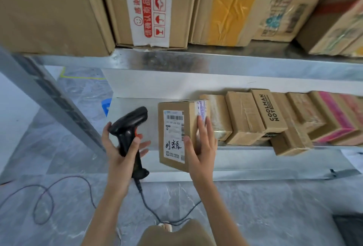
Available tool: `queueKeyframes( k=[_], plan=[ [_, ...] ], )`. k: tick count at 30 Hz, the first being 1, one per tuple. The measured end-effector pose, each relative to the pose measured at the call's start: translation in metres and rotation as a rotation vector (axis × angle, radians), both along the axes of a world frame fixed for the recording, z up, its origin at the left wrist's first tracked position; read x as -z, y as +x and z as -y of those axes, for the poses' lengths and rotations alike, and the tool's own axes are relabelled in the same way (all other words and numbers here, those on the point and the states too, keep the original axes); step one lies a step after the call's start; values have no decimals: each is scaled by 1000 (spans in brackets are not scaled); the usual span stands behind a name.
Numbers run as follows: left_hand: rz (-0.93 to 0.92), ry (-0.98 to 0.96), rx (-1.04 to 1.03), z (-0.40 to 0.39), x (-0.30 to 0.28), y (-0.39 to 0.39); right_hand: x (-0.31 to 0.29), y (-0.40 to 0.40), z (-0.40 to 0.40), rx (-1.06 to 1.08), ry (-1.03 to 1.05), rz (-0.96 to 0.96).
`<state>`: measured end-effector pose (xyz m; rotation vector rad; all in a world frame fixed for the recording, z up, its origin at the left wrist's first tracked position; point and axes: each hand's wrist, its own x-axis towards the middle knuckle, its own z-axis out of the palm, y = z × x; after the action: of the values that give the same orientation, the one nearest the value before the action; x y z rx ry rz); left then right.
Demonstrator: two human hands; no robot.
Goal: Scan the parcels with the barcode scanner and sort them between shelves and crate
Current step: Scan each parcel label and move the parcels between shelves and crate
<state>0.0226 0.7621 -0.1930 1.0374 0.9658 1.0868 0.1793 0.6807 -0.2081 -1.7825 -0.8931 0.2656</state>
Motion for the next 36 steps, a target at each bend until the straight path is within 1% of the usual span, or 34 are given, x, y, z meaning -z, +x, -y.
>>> queueKeyframes(
  k=[2, 4, 8, 13, 16, 22, 29, 32, 36],
  plan=[
    [-57, 174, 46, 3, -16, -5, 0, 7, 2, 66, 50, 54],
    [-66, 269, 96, 12, -32, -3, 1, 10, 3, 118, 97, 54],
    [-72, 319, 180, 35, -37, 7, -1, 7, 0, 151, 140, 54],
    [-178, 393, 159, 40, -32, 4, 2, 6, -2, 139, 159, -1],
    [-202, 441, 164, 39, -37, 2, 1, 6, -3, 138, 175, -24],
    [-260, 459, 161, 39, -37, 2, -2, 5, -2, 129, 202, -70],
    [-249, 430, 183, 35, -36, 2, -7, 6, 10, 162, 181, -119],
    [-203, 401, 213, 30, -34, 10, -14, 11, 28, 216, 179, -128],
    [-108, 392, 260, 31, -37, 32, -28, 33, 63, 338, 222, -74]
  ],
)
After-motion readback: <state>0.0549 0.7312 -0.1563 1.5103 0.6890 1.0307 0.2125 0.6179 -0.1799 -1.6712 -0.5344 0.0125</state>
